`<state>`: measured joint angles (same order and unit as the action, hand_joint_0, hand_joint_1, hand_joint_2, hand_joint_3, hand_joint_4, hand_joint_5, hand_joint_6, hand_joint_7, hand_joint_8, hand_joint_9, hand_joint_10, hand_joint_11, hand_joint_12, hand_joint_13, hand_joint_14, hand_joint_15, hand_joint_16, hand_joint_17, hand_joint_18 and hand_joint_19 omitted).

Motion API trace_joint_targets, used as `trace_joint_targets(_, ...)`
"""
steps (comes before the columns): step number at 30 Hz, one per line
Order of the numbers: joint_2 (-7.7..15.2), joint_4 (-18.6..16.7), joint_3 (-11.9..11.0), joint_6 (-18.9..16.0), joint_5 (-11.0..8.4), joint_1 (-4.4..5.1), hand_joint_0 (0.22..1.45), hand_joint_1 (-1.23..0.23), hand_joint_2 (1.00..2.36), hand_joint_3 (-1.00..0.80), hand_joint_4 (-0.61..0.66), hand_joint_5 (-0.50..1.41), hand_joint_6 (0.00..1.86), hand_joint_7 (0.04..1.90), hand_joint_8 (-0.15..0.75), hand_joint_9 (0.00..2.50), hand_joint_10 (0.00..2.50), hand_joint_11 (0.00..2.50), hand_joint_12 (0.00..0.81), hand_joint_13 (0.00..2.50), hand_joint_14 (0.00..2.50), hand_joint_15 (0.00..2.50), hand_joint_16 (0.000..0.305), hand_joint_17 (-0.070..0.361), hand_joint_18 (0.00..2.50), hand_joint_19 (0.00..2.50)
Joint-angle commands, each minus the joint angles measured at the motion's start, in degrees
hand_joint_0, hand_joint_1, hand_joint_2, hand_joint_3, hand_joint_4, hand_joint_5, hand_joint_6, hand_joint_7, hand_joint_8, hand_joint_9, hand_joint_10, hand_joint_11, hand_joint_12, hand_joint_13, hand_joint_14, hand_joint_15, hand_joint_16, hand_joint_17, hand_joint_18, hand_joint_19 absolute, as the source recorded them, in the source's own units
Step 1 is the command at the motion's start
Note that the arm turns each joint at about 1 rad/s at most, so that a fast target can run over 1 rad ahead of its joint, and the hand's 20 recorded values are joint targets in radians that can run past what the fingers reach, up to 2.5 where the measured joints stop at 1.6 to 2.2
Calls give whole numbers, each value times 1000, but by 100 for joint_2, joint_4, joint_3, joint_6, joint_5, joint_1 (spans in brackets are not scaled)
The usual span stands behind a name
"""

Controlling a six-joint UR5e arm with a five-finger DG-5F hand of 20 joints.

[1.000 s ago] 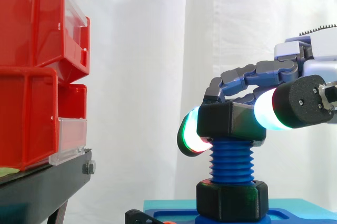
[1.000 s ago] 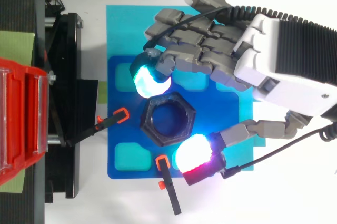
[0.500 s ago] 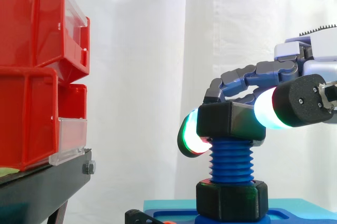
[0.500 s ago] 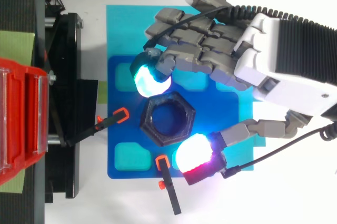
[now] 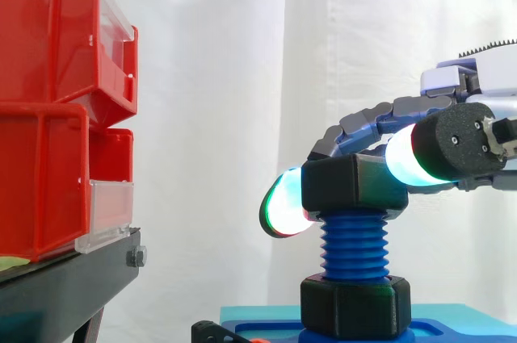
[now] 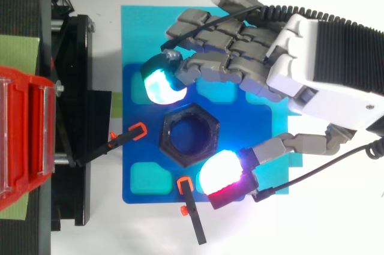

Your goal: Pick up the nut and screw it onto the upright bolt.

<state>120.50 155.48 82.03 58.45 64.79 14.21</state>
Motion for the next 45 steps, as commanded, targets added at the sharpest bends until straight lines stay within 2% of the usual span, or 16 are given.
trace_joint_targets(1, 0, 0, -3, -1, 16, -15, 401, -460, 1000, -500, 105, -269, 501, 600, 238, 157, 0, 0, 332, 135, 0, 0, 43, 97, 0, 0)
trace_joint_targets(8, -9, 0, -20, -1, 87, -32, 398, -416, 1000, -500, 88, -279, 501, 576, 228, 109, 0, 0, 331, 92, 0, 0, 44, 100, 0, 0)
trace_joint_targets(16, 0, 299, -284, -1, 148, -41, 399, -367, 1000, -500, 67, -284, 501, 594, 218, 61, 0, 0, 330, 43, 0, 0, 44, 100, 0, 0)
trace_joint_targets(20, 0, 334, -398, 8, 210, -41, 401, -357, 1000, -500, 77, -268, 501, 650, 218, 53, 0, 0, 329, 38, 0, 0, 44, 100, 0, 0)
trace_joint_targets(25, 0, 316, -398, 8, 254, -24, 408, -354, 1000, -500, 80, -254, 501, 686, 219, 58, 0, 0, 326, 38, 0, 0, 44, 99, 0, 0)
trace_joint_targets(36, 0, 299, -398, -1, 245, 47, 415, -375, 1000, -500, 152, -213, 503, 889, 240, 127, 0, 0, 327, 95, 0, 0, 43, 97, 0, 0)
trace_joint_targets(45, 0, 308, -398, -1, 254, 64, 420, -372, 1000, -500, 181, -200, 502, 929, 246, 142, 0, 0, 326, 106, 0, 0, 42, 95, 0, 0)
